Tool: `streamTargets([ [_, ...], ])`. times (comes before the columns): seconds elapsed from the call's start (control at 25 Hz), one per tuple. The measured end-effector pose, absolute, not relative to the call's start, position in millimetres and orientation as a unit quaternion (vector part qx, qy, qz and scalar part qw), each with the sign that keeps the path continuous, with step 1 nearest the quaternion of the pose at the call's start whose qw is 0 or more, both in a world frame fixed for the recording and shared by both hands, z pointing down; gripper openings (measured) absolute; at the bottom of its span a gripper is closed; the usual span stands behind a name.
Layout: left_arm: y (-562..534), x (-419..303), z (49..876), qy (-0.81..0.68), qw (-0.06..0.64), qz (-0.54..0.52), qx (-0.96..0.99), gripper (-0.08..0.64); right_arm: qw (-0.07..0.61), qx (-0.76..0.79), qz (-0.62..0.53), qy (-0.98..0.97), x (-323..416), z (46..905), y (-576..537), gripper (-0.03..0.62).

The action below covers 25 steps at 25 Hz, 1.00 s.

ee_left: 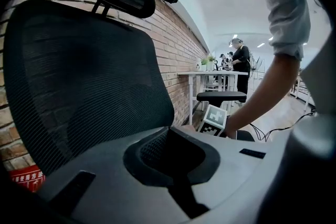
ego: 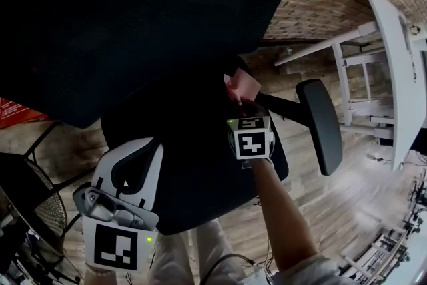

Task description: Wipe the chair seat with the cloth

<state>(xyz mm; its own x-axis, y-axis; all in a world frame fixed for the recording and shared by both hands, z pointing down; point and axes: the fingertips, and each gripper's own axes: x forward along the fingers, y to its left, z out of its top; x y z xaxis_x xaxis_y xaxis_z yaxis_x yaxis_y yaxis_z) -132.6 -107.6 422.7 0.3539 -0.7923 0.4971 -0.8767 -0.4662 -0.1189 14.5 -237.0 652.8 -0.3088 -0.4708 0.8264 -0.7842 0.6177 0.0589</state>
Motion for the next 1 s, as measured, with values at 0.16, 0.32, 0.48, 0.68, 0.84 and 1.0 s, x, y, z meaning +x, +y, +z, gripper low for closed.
streamTargets([
  [0.16,-105.3,-144.6,423.9,-0.522,0.1,0.246,0.811,0.018,0.443,0.376,0.176,-0.795,2.2,656.6,-232.4,0.057],
  [0.32,-102.2,-158.7,425.3,-0.54,0.118,0.239,0.798,0.018,0.447,0.348,0.175,-0.805,-18.1,661.2,-216.0,0.057],
  [0.48,-97.4,-168.6,426.4,-0.545,0.118,0.241,0.795,0.018,0.444,0.319,0.175,-0.819,-47.8,664.8,-192.8,0.057],
  [0.68,-89.2,-176.8,427.0,-0.552,0.126,0.238,0.789,0.018,0.441,0.272,0.148,-0.843,-94.9,655.7,-161.8,0.057],
  [0.84,-84.6,-179.8,426.1,-0.55,0.12,0.241,0.791,0.018,0.428,0.224,0.159,-0.861,-129.4,659.0,-122.4,0.057],
  [1.0,-80.0,-184.0,424.5,-0.549,0.116,0.242,0.791,0.018,0.423,0.16,0.157,-0.878,-163.6,654.4,-77.8,0.057],
])
